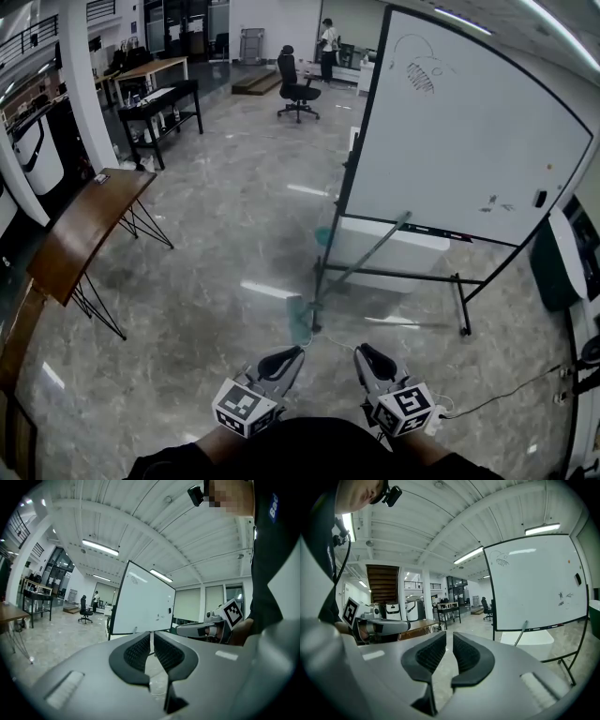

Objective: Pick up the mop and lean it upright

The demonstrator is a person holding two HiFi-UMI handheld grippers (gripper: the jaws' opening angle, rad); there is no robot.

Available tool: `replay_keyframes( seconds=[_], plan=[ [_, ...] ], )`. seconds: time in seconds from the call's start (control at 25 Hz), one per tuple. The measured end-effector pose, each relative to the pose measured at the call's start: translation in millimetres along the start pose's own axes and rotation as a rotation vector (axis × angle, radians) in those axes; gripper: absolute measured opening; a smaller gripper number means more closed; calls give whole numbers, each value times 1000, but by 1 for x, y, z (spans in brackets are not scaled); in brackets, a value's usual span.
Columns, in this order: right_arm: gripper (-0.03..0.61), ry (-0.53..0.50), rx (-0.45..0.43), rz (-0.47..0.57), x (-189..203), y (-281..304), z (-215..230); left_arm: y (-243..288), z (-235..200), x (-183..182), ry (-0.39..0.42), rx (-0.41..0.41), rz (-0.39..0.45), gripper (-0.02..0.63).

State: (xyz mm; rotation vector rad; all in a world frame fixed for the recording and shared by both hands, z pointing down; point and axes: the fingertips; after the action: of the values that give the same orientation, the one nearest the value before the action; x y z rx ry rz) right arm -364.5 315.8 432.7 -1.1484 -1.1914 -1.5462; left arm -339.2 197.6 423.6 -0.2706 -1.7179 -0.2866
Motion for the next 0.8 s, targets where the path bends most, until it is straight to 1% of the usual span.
replay_keyframes(
  seconds=[0.24,0.32,0.4,0.64,0.8],
  plan=[
    [57,-5,19,-16,7,10,-25,-23,-14,6,-22,12,-1,49],
    [58,-25,29,-32,11,9,-28,-27,-16,7,-25,19,2,52],
    [58,-37,41,-44,15,6,-28,-29,-17,6,-26,26,5,55],
    [64,-23,81,-51,20,8,-20,-28,-23,9,-29,34,9,63],
    [66,-4,100,-48,22,12,-7,-22,-27,10,-31,29,0,69]
  ],
)
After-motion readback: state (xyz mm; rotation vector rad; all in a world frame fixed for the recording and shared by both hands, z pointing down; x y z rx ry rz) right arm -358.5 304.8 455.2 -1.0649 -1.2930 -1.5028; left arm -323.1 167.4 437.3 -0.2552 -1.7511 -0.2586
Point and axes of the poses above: the fingertips, and each gripper's own axes: y forward along the fingers, z to its right, x out of its underside, and after that the axes turned 7 degrees about x, right-handed
